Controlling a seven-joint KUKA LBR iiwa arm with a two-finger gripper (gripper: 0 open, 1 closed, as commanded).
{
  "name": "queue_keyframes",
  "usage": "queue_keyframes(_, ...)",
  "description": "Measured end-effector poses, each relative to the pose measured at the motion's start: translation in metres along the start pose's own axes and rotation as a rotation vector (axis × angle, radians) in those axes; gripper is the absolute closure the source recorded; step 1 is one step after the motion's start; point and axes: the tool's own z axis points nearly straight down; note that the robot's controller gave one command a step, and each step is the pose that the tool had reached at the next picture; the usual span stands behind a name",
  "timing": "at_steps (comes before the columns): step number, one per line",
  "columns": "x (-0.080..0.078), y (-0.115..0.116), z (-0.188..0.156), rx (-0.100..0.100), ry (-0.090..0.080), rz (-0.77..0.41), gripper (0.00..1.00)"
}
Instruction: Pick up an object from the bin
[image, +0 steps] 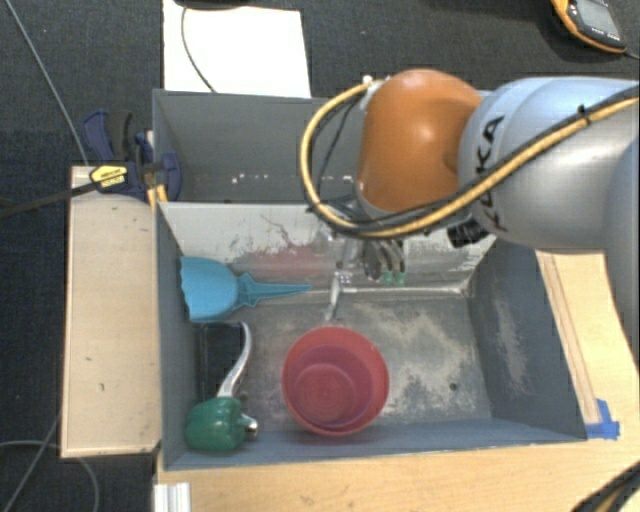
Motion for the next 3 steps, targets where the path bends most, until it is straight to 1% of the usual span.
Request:
queue_keyframes(1,0.0,0.0,0.0,0.0,0.0,0.0,0.0)
queue_keyframes(2,0.006,0.012,0.016,0.0,-0.008,0.011,0.0)
queue_keyframes(3,0.015,0.017,0.06,0.002,-0.008,-0.382,0.0)
